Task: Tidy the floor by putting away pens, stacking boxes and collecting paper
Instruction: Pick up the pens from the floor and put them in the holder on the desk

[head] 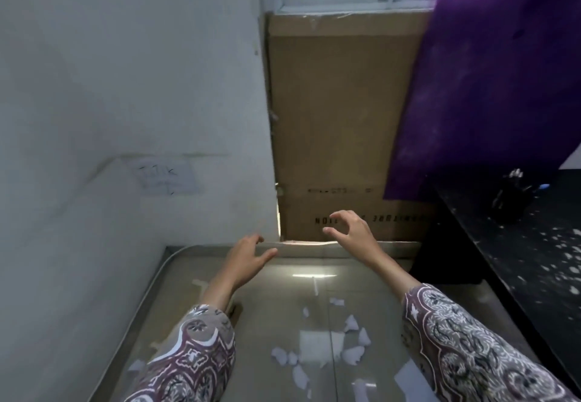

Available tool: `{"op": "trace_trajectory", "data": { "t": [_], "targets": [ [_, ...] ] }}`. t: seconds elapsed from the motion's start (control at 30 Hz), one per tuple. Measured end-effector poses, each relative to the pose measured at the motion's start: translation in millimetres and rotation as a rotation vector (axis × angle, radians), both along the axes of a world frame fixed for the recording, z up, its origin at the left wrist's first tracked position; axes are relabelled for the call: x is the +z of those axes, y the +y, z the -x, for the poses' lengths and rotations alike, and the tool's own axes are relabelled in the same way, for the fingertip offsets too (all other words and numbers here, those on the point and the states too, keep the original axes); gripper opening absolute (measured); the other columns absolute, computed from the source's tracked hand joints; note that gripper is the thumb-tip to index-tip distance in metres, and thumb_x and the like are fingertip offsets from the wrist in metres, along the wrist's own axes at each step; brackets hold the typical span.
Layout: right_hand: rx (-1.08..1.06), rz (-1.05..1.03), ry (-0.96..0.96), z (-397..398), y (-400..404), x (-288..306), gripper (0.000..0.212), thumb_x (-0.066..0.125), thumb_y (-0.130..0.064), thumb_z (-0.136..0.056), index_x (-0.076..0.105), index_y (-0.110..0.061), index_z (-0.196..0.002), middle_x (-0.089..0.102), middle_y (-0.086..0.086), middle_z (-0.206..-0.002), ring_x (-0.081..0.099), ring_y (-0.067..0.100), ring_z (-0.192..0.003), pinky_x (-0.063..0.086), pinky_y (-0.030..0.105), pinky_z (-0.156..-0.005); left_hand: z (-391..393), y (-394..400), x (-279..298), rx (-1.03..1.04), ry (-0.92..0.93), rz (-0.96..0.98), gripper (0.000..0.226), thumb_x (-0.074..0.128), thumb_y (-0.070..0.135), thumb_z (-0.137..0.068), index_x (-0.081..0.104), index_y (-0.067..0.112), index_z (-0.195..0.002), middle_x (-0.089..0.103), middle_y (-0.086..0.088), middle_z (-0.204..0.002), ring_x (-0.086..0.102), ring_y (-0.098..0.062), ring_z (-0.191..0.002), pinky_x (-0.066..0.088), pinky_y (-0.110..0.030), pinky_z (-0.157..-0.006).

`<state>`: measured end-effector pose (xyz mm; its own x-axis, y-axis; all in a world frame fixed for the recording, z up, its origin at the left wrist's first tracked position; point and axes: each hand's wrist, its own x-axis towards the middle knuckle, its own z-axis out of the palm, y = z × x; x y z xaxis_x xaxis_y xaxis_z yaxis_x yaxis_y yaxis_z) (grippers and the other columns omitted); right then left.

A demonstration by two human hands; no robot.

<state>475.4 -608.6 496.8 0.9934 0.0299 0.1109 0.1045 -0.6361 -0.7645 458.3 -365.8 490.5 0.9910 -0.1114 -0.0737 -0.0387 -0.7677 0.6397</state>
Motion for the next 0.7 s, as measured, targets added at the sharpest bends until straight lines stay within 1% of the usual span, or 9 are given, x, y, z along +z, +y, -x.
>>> {"op": "trace_trajectory", "data": {
  "t": [0.13, 0.23, 0.3, 0.4, 0.5, 0.57, 0.63, 0.7],
  "targets": [
    [0.108, 0.005, 0.066, 10.4, 60.4, -14.8, 0.036, 0.064, -0.027, -0.085, 0.058, -0.009, -0.115, 0.057, 0.007, -0.116, 0.052, 0.019, -0.110, 0.040, 0.026, -0.091, 30.9, 67.7, -21.2, 0.142, 0.062, -0.025, 0.048, 0.058, 0.038, -0.087, 0.052, 0.005, -0.122, 0.054, -0.015, -0.128, 0.050, -0.027, -0.121, 0.040, -0.034, -0.100],
    [0.178, 0.039, 0.100, 13.6, 97.3, -31.1, 0.035, 0.064, -0.026, -0.084, 0.058, -0.008, -0.114, 0.056, 0.008, -0.115, 0.053, 0.019, -0.108, 0.035, 0.022, -0.083, 50.0, 104.8, -36.8, 0.231, 0.112, -0.003, 0.045, 0.060, 0.036, -0.086, 0.055, 0.004, -0.118, 0.057, -0.017, -0.123, 0.053, -0.028, -0.115, 0.042, -0.033, -0.095],
    [0.241, 0.062, 0.131, 12.6, 121.0, -47.1, 0.036, 0.064, -0.027, -0.084, 0.058, -0.008, -0.114, 0.056, 0.008, -0.116, 0.053, 0.019, -0.107, 0.035, 0.022, -0.082, 63.8, 126.3, -51.5, 0.299, 0.147, 0.030, 0.042, 0.059, 0.032, -0.087, 0.055, 0.003, -0.117, 0.059, -0.017, -0.121, 0.055, -0.028, -0.113, 0.043, -0.033, -0.093],
    [0.323, 0.097, 0.189, 11.3, 152.2, -73.9, 0.036, 0.063, -0.028, -0.086, 0.056, -0.010, -0.117, 0.053, 0.007, -0.119, 0.053, 0.020, -0.109, 0.037, 0.024, -0.082, 85.1, 151.1, -78.1, 0.363, 0.234, 0.061, 0.043, 0.056, 0.033, -0.090, 0.051, 0.006, -0.122, 0.056, -0.013, -0.126, 0.053, -0.027, -0.116, 0.043, -0.036, -0.097],
    [0.408, 0.165, 0.235, 10.2, 183.7, -108.4, 0.037, 0.062, -0.029, -0.087, 0.055, -0.011, -0.118, 0.053, 0.006, -0.121, 0.053, 0.021, -0.109, 0.038, 0.024, -0.082, 105.8, 173.2, -107.4, 0.417, 0.292, 0.071, 0.039, 0.054, 0.033, -0.090, 0.051, 0.007, -0.119, 0.056, -0.013, -0.125, 0.054, -0.025, -0.113, 0.045, -0.037, -0.096],
    [0.488, 0.220, 0.263, 9.8, 201.3, -132.5, 0.038, 0.061, -0.029, -0.087, 0.054, -0.010, -0.119, 0.053, 0.007, -0.121, 0.053, 0.021, -0.108, 0.041, 0.026, -0.084, 117.1, 183.2, -125.1, 0.459, 0.316, 0.080, 0.035, 0.054, 0.032, -0.090, 0.053, 0.009, -0.116, 0.058, -0.012, -0.122, 0.055, -0.025, -0.110, 0.047, -0.036, -0.093],
    [0.561, 0.264, 0.297, 9.6, 218.3, -159.4, 0.038, 0.060, -0.028, -0.087, 0.054, -0.010, -0.120, 0.053, 0.009, -0.121, 0.053, 0.021, -0.107, 0.042, 0.029, -0.087, 128.3, 192.0, -145.1, 0.504, 0.325, 0.091, 0.033, 0.054, 0.030, -0.090, 0.052, 0.010, -0.117, 0.057, -0.010, -0.121, 0.053, -0.026, -0.111, 0.044, -0.034, -0.091],
    [0.625, 0.294, 0.319, 9.8, 235.6, -189.0, 0.039, 0.060, -0.029, -0.087, 0.054, -0.009, -0.120, 0.053, 0.009, -0.121, 0.052, 0.021, -0.108, 0.042, 0.030, -0.088, 137.1, 201.0, -171.4, 0.566, 0.334, 0.093, 0.034, 0.054, 0.031, -0.090, 0.052, 0.009, -0.116, 0.056, -0.009, -0.118, 0.052, -0.026, -0.110, 0.044, -0.034, -0.091]
  ]
}}
